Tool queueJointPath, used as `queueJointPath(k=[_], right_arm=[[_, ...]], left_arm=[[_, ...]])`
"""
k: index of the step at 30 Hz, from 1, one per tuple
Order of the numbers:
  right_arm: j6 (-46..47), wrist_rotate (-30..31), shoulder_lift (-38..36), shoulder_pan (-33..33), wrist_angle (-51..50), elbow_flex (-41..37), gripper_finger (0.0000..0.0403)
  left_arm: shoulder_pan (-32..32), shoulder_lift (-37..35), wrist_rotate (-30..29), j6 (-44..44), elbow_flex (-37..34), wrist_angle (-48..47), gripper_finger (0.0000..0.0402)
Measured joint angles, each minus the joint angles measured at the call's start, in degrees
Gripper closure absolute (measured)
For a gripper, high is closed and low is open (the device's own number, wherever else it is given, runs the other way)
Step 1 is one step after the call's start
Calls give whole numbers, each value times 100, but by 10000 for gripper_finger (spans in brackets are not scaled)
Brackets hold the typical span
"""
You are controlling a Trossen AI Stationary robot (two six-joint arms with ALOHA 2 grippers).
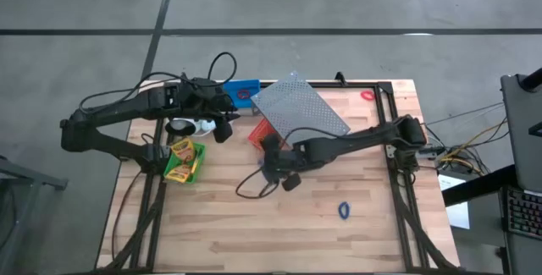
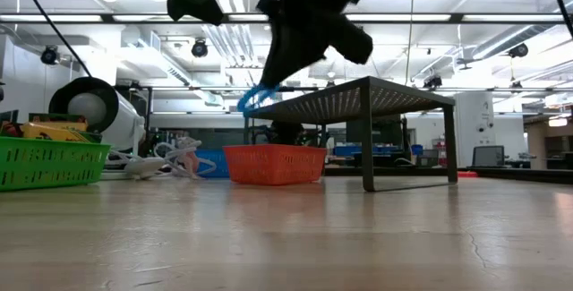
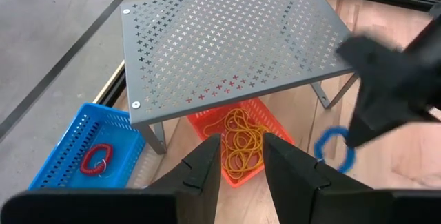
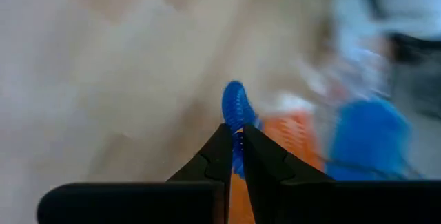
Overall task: Pick & Place Office Desk Supplies
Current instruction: Put the blue spring rubber band into the blue bin
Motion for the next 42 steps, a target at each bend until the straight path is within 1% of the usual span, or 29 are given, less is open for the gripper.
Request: queueJointPath(k=[2, 4, 9, 13, 17, 19, 21, 25, 28, 30, 33, 39, 42], right_arm=[[1, 662, -118, 49, -20, -10, 381], [-2, 1067, -218, 72, -19, -17, 381], [-19, 1453, -295, 78, -34, -19, 381], [-158, 1943, -295, 80, -112, -30, 381], [-219, 1986, -296, 65, -136, -30, 381], [-214, 2039, -306, 65, -122, -30, 381], [-227, 2312, -308, 69, -117, -30, 381], [-424, 3172, -308, 67, -106, -30, 381], [-455, 3587, -308, 67, -101, -30, 381], [-457, 3707, -308, 69, -94, -30, 381], [-457, 3717, -305, 91, -73, -30, 381], [-591, 3715, -305, 289, -62, -30, 381], [-822, 3712, -305, 425, -54, -30, 381]], left_arm=[[0, 0, -2, 0, 0, 2, 290], [0, 0, -2, 0, 0, 2, 290], [0, 0, 0, 0, 0, 1, 290], [0, 0, -2, 0, 0, 0, 290], [0, 0, -2, 1, 0, 10, 290], [0, 0, -2, 7, 0, 172, 290], [0, 0, -2, 7, 0, 287, 290], [0, 0, -2, 3, 0, 425, 290], [1, 0, -2, -30, 0, 435, 290], [0, 0, -1, -231, 0, 537, 290], [2, 0, 106, -293, -5, 520, 290], [41, 0, 629, -273, -323, 779, 290], [138, 0, 1097, -280, -555, 1116, 290]])
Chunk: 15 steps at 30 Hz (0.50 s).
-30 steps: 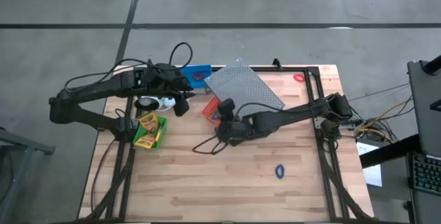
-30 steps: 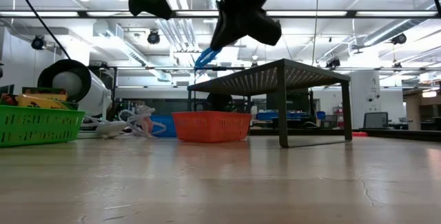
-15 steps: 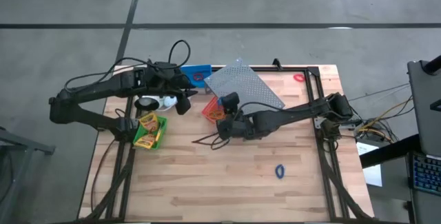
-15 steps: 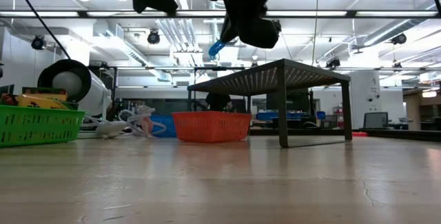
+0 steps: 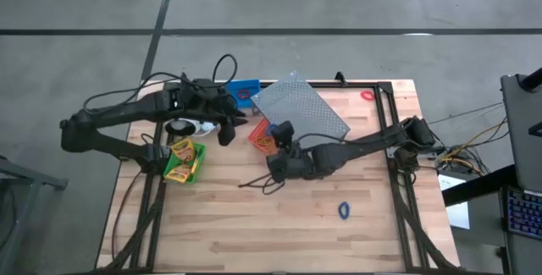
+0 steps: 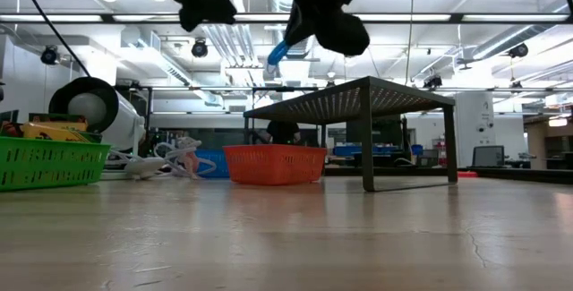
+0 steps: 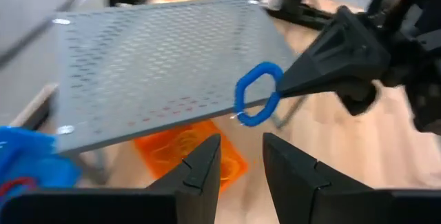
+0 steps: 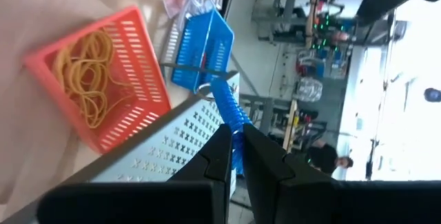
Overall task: Pick & Place Office Desk Supplies
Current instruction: Put the blue spring rubber band into the blue bin
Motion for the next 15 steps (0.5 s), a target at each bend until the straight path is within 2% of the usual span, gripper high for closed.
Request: queueJointPath(k=[8, 13, 15], right_arm=[[-483, -25, 0, 203, 500, 0, 381], [-783, -73, 0, 217, 684, 0, 381], [-848, -318, 0, 214, 694, 0, 381]], left_arm=[[760, 109, 2168, -28, -492, 942, 290], [1153, 391, 2345, -153, -635, 1139, 290], [1318, 520, 2434, -170, -645, 1158, 290]])
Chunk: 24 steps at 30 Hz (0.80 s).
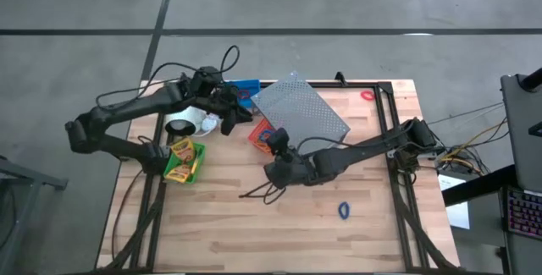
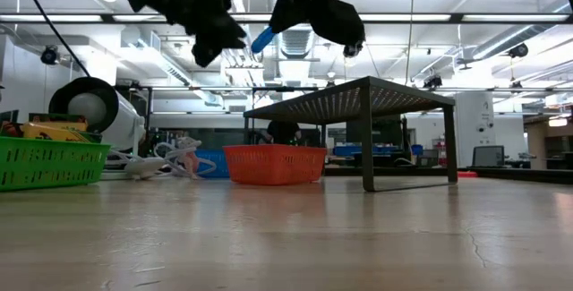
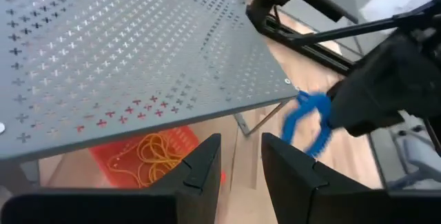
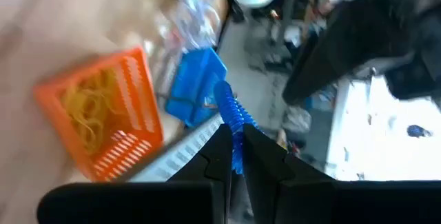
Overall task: Pick & Place Office Desk Supplies
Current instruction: Put the blue spring rubber band into the blue bin
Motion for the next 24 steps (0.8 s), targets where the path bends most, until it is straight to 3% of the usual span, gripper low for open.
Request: queueJointPath(k=[3, 9, 24], right_arm=[[-82, -480, 0, 3, 91, 0, 381], [-267, -412, -9, -2, 320, 0, 381], [-499, -489, -13, 15, 496, 0, 381]], left_arm=[[186, 233, 570, 0, 9, 176, 290], [273, 691, 2036, 2, 4, 503, 290], [284, 930, 2087, 17, 9, 816, 290]])
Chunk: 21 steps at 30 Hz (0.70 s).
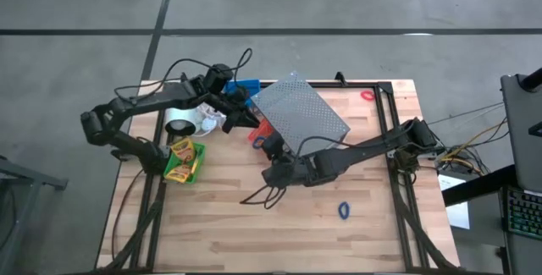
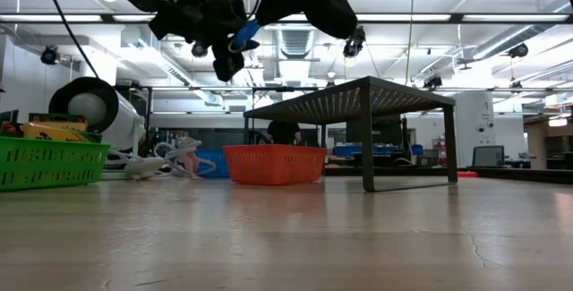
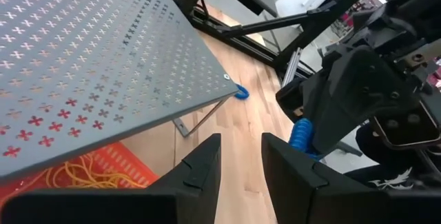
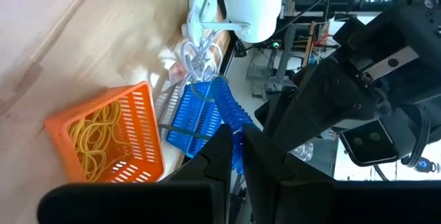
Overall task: Pick & Place Office Desk Supplies
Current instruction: Put the blue spring rubber band into the blue bin
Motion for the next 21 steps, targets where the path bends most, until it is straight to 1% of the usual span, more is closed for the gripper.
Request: queueJointPath(k=[3, 8, 16, 21], right_arm=[[-20, 2, 0, 0, 4, 0, 381], [-46, 7, -4, 0, 11, 0, 381], [-275, 13, -7, -23, 185, 0, 381], [-304, 15, -11, -146, 324, 0, 381]], left_arm=[[-11, -1, 35, 0, 0, -3, 290], [-11, -1, 287, 0, -2, -11, 290], [-144, 3, 297, 0, -4, -20, 290], [-275, 3, 297, 0, -4, -20, 290]])
